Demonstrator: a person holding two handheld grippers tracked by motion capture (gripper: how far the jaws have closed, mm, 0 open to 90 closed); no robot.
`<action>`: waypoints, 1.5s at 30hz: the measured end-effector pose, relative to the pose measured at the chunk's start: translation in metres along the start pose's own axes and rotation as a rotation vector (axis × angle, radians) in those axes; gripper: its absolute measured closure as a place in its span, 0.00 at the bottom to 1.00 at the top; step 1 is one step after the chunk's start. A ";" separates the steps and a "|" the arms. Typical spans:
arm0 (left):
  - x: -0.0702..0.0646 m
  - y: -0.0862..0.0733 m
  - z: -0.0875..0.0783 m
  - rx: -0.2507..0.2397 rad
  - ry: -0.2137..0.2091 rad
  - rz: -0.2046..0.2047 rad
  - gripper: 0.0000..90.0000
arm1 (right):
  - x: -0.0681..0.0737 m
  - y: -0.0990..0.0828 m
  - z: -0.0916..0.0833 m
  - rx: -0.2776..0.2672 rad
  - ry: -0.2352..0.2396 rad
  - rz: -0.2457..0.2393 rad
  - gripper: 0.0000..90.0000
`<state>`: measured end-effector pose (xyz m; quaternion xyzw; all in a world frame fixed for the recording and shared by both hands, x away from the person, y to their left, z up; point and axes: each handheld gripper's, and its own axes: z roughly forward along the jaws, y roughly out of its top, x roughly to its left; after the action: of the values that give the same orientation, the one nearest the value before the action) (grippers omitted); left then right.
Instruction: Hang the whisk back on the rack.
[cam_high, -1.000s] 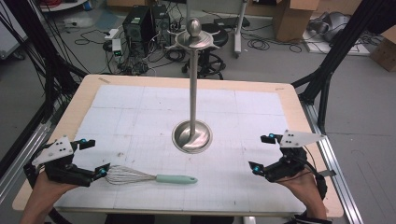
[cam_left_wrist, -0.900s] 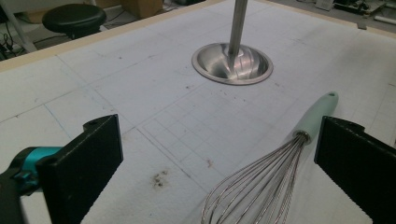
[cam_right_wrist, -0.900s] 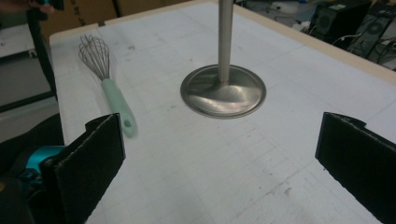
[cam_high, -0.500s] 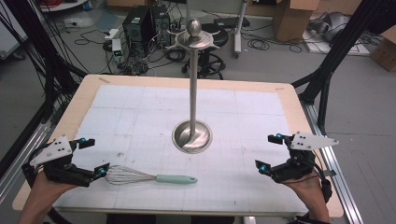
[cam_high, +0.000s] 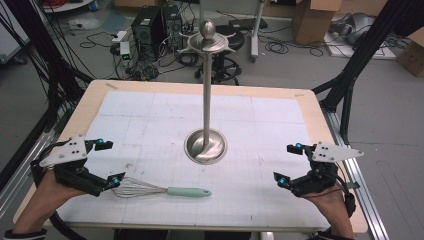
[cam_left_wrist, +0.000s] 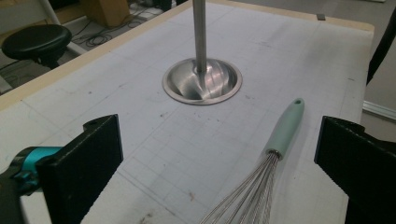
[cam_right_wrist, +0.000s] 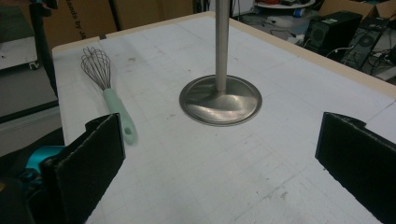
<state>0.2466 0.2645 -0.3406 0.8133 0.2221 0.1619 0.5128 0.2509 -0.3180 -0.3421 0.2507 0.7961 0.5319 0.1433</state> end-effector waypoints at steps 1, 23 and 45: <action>0.000 0.003 0.002 0.009 -0.008 0.004 0.02 | 0.000 0.000 -0.001 -0.004 0.001 0.002 0.00; -0.016 0.031 0.071 0.180 -0.226 0.099 0.02 | 0.001 0.002 -0.003 -0.019 0.009 0.002 0.00; -0.041 0.024 0.134 0.398 -0.339 0.223 0.02 | 0.001 0.001 -0.002 -0.025 0.018 0.009 0.00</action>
<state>0.2818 0.1317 -0.3765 0.9329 0.0696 0.0322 0.3520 0.2492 -0.3187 -0.3404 0.2477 0.7895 0.5447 0.1370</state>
